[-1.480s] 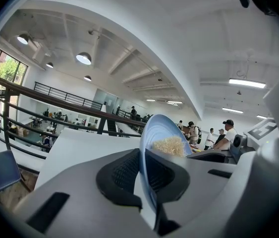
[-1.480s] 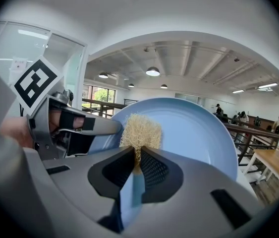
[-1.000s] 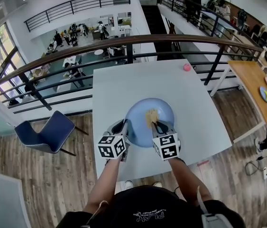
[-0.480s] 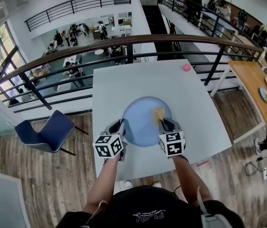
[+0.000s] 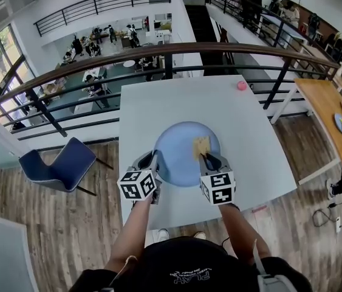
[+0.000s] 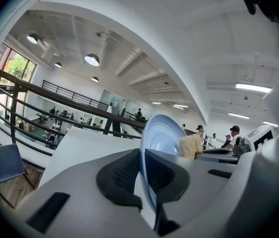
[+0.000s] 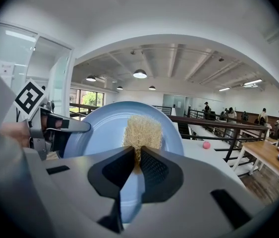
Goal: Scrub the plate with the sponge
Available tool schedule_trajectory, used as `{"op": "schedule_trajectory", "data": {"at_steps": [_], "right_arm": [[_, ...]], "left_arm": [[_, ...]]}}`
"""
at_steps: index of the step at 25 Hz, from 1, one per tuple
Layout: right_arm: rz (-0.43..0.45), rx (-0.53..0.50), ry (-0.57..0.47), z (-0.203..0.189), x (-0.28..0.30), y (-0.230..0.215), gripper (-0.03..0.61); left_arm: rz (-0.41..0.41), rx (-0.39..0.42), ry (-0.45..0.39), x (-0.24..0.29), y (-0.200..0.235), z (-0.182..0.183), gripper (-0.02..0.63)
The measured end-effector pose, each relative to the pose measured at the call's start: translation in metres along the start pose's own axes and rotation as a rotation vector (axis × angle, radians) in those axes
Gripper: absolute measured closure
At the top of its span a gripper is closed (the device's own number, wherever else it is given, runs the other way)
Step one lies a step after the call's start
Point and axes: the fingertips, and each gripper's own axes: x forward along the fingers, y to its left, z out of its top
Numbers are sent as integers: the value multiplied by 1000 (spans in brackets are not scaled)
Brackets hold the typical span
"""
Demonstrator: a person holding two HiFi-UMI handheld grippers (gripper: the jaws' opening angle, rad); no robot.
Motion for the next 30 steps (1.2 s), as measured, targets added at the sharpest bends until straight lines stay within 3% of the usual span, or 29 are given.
{"op": "schedule_trajectory", "data": {"at_steps": [9,15,22,30], "right_arm": [[196,-80,28,-11,-3,94,534],[269,-123,63,-18,4,129,534],[272,-128,88,-27,6,138,534],[207,-99,97,-35,7,108,534]], "left_arm": [[17,-10,-7,-3,4,-1,588],[8,-32,-21,-6,7,0,588],[-5,-39,-32,-9,4,2,588],[-10,-42,-36,-9,4,4,588]]}}
